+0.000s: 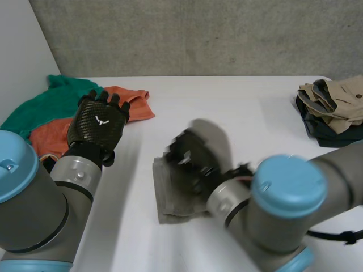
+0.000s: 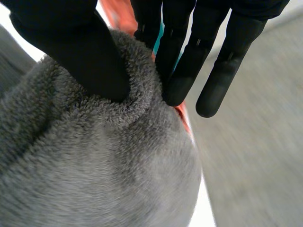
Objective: Fold the laundry.
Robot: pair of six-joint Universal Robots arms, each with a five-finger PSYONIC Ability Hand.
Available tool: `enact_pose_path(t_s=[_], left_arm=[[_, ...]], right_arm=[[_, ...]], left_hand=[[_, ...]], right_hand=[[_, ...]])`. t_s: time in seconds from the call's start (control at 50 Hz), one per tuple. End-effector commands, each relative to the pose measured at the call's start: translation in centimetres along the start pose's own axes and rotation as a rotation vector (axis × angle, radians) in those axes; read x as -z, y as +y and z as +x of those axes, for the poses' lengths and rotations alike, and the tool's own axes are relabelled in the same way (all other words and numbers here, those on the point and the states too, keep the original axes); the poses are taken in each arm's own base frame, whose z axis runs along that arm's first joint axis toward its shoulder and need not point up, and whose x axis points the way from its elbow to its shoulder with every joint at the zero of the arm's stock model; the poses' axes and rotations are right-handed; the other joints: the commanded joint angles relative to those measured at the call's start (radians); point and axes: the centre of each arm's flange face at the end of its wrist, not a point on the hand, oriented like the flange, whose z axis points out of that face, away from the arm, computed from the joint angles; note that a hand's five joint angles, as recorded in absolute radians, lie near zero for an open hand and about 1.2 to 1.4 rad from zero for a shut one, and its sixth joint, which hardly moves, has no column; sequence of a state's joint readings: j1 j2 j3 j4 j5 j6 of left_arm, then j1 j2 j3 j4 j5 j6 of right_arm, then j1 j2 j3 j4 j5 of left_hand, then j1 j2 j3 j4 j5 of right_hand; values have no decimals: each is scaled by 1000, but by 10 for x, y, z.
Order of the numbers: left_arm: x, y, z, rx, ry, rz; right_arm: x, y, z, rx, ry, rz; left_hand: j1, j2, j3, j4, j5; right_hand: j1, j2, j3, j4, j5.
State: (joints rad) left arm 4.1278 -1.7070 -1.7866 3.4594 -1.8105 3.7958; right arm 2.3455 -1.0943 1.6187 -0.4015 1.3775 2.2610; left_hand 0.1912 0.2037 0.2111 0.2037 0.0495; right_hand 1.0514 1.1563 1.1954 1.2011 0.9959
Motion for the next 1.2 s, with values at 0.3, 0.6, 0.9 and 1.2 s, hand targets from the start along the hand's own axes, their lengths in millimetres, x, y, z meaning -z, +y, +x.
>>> enact_pose_path(t_s=[0.3,0.6,0.9,1.2], left_arm=[[-1,-42,13,226,49,132],[-23,-18,107,316,289,-68],[-13,28,117,134,285,-316],[-5,-53,58,264,311,-5]], right_arm=[[25,27,97,-770,189,-81],[-1,77,80,-958,80,-347],[-14,109,47,-727,-8,-511],[40,33,60,-573,166,-181]], left_hand=[[-10,-23,-30,-22,-43],[19,7,-1,7,-14],[28,16,8,16,-5],[11,-2,-9,-2,-22]], right_hand=[[-877,-982,-1021,-1027,-996],[-877,-982,-1021,-1027,-996],[-877,-982,-1021,-1027,-996],[-877,-982,-1021,-1027,-996]])
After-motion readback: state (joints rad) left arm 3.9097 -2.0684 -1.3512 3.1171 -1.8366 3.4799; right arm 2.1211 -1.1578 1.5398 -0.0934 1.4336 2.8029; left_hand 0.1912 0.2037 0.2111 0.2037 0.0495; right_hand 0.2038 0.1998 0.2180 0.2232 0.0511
